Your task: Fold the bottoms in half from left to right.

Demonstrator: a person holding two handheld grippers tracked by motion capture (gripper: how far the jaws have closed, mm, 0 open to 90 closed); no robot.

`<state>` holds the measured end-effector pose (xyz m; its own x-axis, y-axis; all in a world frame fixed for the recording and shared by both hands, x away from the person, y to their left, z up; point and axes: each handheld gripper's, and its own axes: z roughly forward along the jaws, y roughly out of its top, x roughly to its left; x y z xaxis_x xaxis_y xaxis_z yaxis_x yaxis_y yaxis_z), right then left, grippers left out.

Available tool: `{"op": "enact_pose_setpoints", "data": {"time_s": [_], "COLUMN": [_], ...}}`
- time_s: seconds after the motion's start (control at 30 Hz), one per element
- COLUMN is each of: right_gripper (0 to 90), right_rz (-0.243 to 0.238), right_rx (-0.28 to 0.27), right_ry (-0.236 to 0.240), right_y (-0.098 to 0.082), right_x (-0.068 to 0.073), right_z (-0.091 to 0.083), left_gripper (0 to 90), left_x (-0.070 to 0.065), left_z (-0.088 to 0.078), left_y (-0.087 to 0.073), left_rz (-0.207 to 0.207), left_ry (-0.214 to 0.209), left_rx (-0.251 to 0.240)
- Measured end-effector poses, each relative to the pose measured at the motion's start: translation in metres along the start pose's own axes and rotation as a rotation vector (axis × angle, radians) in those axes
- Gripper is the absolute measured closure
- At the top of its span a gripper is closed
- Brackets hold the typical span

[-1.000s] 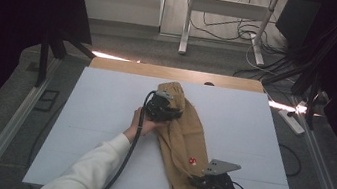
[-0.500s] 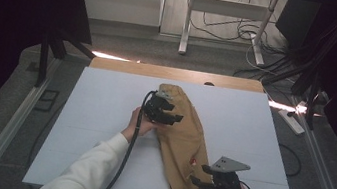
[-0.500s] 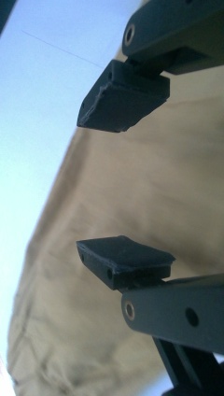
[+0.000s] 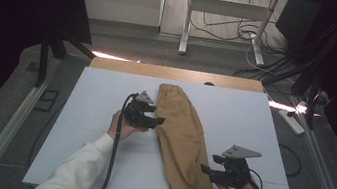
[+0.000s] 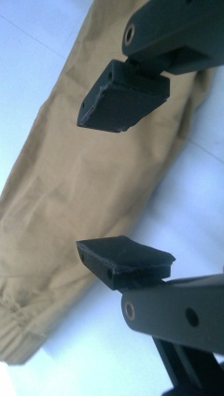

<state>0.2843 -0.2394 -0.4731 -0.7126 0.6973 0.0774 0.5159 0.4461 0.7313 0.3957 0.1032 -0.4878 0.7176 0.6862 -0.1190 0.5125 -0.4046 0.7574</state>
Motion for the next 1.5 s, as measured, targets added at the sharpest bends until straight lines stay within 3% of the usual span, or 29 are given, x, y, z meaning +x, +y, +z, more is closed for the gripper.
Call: {"op": "enact_pose_setpoints", "data": {"time_s": [0.5,1.0,1.17,1.33,1.5], "right_gripper": [40.4,43.2,48.3,59.8,72.4], "right_rz": [0.035,0.045,0.022,0.029,-0.031], "right_rx": [0.026,0.106,0.149,0.146,0.159], "right_ry": [-0.010,-0.056,-0.075,-0.070,-0.081], "right_y": [0.025,0.039,0.038,0.038,0.038], "right_x": [-0.020,-0.045,-0.047,-0.050,-0.046], "right_z": [0.032,0.079,0.095,0.097,0.095], "left_gripper": [34.5,33.4,32.5,32.3,32.1], "left_x": [0.001,0.001,0.000,0.000,0.000], "left_z": [-0.025,-0.021,-0.021,-0.020,-0.020], "left_y": [-0.027,-0.027,-0.027,-0.026,-0.026], "left_rz": [-0.015,-0.002,0.013,0.014,0.017], "left_ry": [0.016,0.003,0.003,0.001,0.005], "left_rx": [0.019,0.038,0.048,0.047,0.045]}}
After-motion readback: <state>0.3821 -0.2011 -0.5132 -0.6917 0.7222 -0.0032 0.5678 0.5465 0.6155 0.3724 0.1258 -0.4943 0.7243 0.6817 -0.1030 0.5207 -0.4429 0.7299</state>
